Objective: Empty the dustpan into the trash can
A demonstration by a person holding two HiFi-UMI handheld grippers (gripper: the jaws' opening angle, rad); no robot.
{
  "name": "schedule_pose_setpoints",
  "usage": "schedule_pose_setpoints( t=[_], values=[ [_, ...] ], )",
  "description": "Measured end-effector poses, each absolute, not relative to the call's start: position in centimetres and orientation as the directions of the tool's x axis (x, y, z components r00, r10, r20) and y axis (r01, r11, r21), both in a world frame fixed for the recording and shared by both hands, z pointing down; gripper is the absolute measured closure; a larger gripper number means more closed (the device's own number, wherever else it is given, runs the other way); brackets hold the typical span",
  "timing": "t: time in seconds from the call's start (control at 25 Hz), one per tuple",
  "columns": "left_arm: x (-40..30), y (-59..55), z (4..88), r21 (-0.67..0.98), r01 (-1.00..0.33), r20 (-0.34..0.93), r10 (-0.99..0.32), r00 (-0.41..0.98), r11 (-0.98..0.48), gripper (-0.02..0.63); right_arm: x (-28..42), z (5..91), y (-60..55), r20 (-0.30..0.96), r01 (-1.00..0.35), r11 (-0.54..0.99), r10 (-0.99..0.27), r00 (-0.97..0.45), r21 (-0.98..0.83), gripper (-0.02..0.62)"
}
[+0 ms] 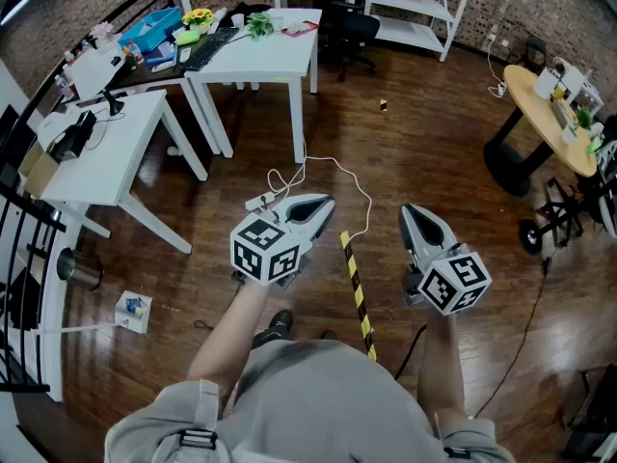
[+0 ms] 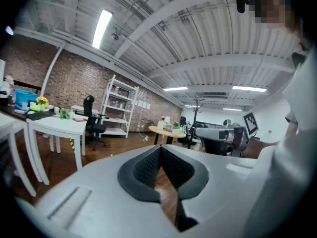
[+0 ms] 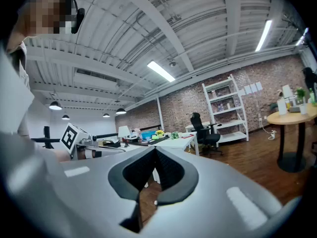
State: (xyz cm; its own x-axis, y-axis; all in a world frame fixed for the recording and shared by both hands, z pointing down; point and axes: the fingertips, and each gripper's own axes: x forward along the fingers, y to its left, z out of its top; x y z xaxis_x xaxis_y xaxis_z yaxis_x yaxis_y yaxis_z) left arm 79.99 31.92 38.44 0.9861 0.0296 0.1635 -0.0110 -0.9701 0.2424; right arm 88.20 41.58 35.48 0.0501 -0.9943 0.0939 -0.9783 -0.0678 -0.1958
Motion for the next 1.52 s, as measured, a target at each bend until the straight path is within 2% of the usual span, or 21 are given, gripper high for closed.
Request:
schedule_pose_setpoints(
  t=[0.24,0.6,1.16,1.52],
  values=[
    [73.1,26.2,37.7,0.213,-0.199,0.154,-0.168,0.974,-0.957,0.601,83.9,34.6,35.5,0.067,-0.979,0.097,-0.992,-0.110,-0.178,0.592],
    [56.5,18.9,37.5,0.209,-0.496,0.152,-0.473,0.868,-0.843,0.601,70.2,35.1,25.3,0.065,-0.901,0.395,-0.909,-0.412,-0.180,0.592],
    [31.6,11.8,39.5,0.194,-0.756,0.148,-0.743,0.653,-0.625,0.601,45.6,36.5,12.5,0.092,-0.714,0.685,-0.709,-0.699,-0.148,0.592],
    [17.7,10.5,40.4,0.202,-0.888,0.154,-0.882,0.445,-0.413,0.601,30.7,38.2,8.1,0.133,-0.513,0.841,-0.496,-0.858,-0.169,0.592]
  ],
)
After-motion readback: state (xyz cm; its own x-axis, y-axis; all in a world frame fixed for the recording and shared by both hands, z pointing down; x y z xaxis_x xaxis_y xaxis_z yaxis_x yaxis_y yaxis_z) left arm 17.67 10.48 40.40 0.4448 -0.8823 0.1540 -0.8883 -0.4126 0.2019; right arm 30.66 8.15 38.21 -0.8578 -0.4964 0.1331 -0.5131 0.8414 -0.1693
